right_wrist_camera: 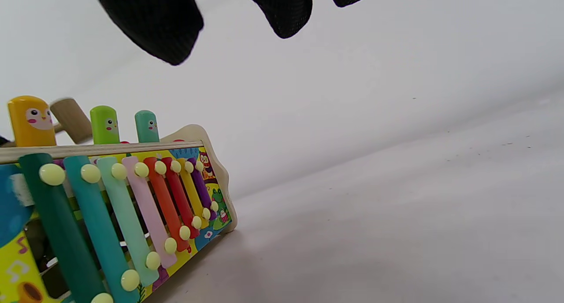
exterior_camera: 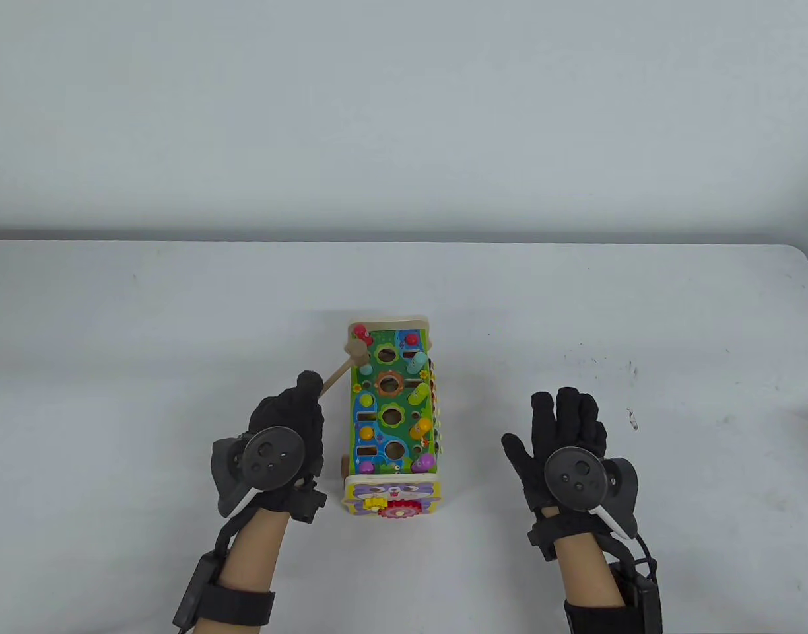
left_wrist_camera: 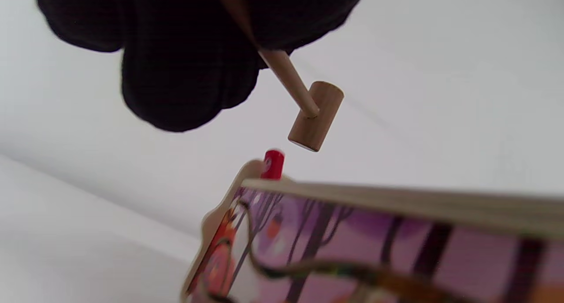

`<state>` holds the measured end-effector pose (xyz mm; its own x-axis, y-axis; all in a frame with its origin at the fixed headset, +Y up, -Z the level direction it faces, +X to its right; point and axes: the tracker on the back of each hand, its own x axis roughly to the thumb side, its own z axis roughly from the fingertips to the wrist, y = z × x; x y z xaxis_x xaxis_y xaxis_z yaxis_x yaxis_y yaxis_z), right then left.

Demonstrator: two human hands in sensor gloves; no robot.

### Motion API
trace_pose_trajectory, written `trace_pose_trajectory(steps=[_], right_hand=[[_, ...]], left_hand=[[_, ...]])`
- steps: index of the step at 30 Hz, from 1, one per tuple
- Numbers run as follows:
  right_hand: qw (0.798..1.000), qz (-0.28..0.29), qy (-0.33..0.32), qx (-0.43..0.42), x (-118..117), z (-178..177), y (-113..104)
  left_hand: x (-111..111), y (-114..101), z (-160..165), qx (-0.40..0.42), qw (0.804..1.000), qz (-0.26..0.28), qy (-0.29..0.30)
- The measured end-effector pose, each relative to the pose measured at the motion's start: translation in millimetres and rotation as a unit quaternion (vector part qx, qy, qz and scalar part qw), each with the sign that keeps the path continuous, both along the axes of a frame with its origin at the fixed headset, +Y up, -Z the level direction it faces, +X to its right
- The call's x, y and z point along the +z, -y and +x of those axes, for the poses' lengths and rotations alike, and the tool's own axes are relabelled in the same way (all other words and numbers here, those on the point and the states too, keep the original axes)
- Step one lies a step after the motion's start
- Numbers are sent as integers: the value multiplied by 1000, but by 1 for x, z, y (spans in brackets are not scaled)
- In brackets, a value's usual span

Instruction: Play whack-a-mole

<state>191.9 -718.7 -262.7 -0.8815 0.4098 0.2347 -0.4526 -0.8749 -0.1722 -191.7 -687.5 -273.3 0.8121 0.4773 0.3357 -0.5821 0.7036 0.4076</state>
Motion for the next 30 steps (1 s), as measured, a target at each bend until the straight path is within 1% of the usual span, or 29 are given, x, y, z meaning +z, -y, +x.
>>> trace_pose_trajectory(steps=[1, 2, 4, 6, 8, 13, 16, 19, 20, 21, 22, 23, 24, 25, 26, 28, 30], right_hand=[[1000, 2, 0, -1, 0, 0, -1], [1000, 3, 1, -4, 1, 1, -1], [1000, 5, 1, -7, 1, 1, -2], [1000, 6, 0, -9, 1, 1, -2], [1000, 9, 0, -11, 1, 1, -2], [1000, 10, -3, -12, 2, 0, -2], [1000, 11, -5, -7, 2, -2, -2], [1000, 8, -4, -3, 2, -2, -1], [1000, 5, -4, -2, 2, -2, -1], [1000, 4, -4, 1, 1, -3, -1], [1000, 4, -3, 2, 1, -3, -1], [1000, 3, -3, 2, 1, -3, -1], [1000, 3, -3, -1, 1, -2, -1], [1000, 3, -4, -3, 2, -2, -1], [1000, 3, -4, -3, 2, -2, -1], [1000, 4, -4, -4, 2, -2, -1], [1000, 4, -5, -6, 2, -2, -1]], left_hand=[[1, -3, -3, 34, 999, 19, 5], [3, -7, -7, 84, 996, 38, 13], [5, -12, -13, 147, 987, 64, 26], [7, -17, -18, 165, 981, 97, 26], [5, -19, -21, 161, 981, 104, 20], [-9, -15, -19, 151, 986, 66, 17], [-22, -8, -13, 110, 994, 23, 14], [-35, 0, -3, 42, 998, -41, 24], [-39, 3, 2, -8, 996, -90, 19], [-40, 3, 5, -49, 992, -116, 2], [-41, 3, 7, -67, 991, -116, 2], [-40, 2, 8, -81, 991, -104, -9], [-38, 0, 8, -73, 994, -83, -17], [-36, -1, 6, -55, 996, -63, -17], [-34, -3, 4, -16, 999, -43, -11], [-30, -6, -2, 48, 999, -26, 0], [-24, -8, -7, 78, 997, -11, 3]])
